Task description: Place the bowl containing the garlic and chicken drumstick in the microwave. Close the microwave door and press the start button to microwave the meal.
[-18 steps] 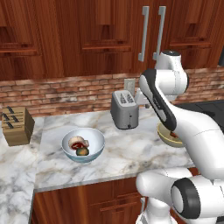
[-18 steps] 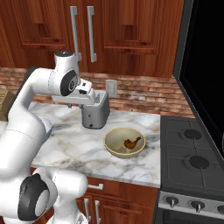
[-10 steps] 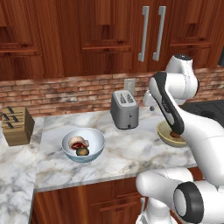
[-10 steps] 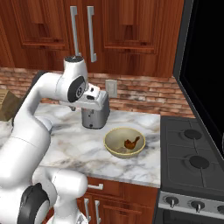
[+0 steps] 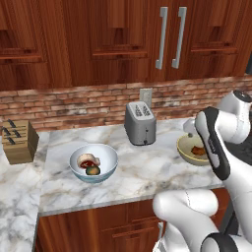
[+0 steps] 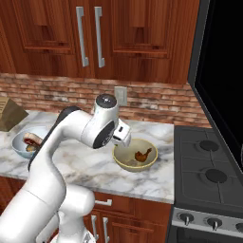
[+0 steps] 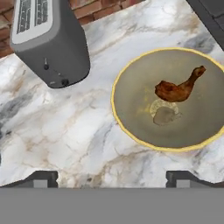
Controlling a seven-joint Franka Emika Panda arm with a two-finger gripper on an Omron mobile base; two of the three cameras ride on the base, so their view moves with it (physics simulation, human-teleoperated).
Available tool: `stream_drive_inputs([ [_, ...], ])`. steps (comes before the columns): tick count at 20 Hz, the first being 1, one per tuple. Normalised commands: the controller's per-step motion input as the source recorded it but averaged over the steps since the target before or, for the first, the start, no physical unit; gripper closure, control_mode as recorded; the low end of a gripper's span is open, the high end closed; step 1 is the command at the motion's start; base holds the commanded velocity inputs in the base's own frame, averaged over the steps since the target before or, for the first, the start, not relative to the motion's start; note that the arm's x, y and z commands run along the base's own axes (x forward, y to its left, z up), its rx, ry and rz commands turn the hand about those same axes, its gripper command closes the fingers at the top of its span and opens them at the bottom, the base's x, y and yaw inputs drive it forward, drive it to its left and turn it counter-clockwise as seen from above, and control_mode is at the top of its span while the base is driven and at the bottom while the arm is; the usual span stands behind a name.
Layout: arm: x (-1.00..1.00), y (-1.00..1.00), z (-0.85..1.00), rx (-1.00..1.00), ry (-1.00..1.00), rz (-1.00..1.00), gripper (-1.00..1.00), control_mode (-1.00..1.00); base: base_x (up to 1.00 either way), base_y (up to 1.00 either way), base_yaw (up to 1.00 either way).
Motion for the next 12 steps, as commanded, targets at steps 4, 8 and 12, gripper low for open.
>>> stream_drive_inputs([
  [4, -0.05, -0.68, -0.64, 0.21, -0.16, -0.29, -1.00, -1.00, 0.00, 0.00, 0.00],
  [8, 0.00, -0.68, -0.53, 0.15, -0.02, -0.34, -1.00, -1.00, 0.00, 0.00, 0.00],
  [12, 0.00, -0.74, -0.37, 0.13, 0.02, -0.30, -1.00, -1.00, 0.00, 0.00, 0.00],
])
